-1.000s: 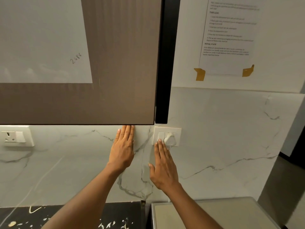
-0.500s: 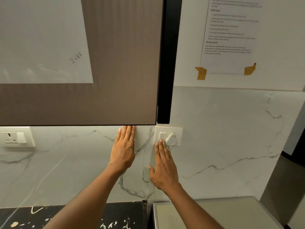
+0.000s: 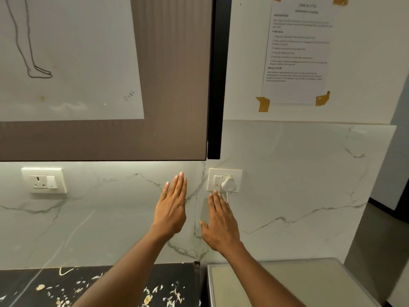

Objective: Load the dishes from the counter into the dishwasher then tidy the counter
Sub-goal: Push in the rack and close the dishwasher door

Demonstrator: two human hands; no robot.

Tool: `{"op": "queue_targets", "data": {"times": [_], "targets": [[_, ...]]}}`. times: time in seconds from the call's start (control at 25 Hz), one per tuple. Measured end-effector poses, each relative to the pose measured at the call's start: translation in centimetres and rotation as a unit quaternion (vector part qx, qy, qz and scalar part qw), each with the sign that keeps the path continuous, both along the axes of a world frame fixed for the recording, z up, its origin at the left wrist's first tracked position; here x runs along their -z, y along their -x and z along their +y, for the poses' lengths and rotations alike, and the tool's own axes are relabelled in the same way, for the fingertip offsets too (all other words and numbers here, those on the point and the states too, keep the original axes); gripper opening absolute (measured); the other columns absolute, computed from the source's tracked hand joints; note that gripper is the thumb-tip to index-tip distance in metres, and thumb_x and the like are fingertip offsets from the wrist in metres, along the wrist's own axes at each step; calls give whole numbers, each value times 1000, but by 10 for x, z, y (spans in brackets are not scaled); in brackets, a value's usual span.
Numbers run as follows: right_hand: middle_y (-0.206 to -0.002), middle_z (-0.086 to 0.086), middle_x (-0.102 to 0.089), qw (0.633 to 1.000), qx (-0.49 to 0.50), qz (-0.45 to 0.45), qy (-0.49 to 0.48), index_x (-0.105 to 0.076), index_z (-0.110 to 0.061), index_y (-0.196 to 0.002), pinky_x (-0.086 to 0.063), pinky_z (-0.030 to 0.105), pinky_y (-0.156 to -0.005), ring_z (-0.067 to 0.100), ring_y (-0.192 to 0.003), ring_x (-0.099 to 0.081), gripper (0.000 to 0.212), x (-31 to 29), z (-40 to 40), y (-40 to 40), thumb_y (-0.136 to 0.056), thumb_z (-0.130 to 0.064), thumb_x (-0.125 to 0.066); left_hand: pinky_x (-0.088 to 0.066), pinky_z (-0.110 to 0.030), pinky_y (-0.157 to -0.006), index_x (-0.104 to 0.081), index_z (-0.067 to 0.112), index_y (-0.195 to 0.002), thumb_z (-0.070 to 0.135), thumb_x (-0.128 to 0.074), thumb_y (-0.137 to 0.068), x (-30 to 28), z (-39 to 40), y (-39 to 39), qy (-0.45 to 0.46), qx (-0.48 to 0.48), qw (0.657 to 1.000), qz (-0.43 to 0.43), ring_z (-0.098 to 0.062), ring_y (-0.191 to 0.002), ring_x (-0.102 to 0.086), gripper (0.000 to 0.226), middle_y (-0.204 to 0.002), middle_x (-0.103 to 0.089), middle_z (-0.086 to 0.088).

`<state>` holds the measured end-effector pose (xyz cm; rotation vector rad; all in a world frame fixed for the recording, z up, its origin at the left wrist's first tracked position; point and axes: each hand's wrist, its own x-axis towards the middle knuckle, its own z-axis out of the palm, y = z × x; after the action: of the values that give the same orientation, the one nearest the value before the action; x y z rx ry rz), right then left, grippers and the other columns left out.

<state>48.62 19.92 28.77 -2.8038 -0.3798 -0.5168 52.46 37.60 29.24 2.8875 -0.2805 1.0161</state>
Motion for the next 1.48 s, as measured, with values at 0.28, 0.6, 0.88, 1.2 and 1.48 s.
{"op": "queue_targets", "data": {"times": [0.28, 0.6, 0.88, 1.2, 1.48], "targets": [[-166, 5, 16, 1000, 0, 17, -1, 7, -16, -160, 10, 32, -120, 20, -154, 13, 83, 19, -13, 65, -102, -48, -42, 16, -34, -119, 9, 10, -155, 17, -30, -103, 37, -22, 74, 25, 14, 999, 38, -21, -150, 19, 66, -163, 20, -7], [-166, 6, 16, 999, 3, 53, -7, 6, -13, -159, 9, 32, -123, 18, -153, 14, 82, 61, -37, 152, -102, -47, -42, 8, -38, -124, 17, 8, -153, 23, -2, -94, 90, -59, 174, 52, 44, 988, 138, -21, -148, 26, 63, -159, 30, -10], [-166, 5, 19, 990, 11, 137, -1, 10, -14, -159, 9, 31, -122, 18, -153, 15, 81, 134, -84, 256, -103, -49, -38, 8, -35, -120, 33, 18, -148, 29, -15, -99, 182, -107, 301, 60, 72, 975, 202, -26, -151, 14, 69, -161, 22, -10], [-166, 5, 16, 970, -12, 240, 29, 8, -14, -159, 10, 32, -121, 18, -154, 13, 78, 225, -166, 401, -104, -47, -36, 15, -33, -122, 17, 12, -154, 26, -17, -107, 249, -177, 462, 70, 27, 936, 344, -17, -147, 27, 60, -158, 31, -4], [-168, 8, 9, 956, -43, 288, 43, 1, -8, -159, 6, 34, -123, 21, -154, 9, 62, 259, -211, 481, -109, -34, -26, 10, -32, -122, 10, 13, -156, 22, -22, -107, 273, -195, 540, 44, 46, 901, 429, -16, -150, 18, 59, -160, 21, -1]]}}
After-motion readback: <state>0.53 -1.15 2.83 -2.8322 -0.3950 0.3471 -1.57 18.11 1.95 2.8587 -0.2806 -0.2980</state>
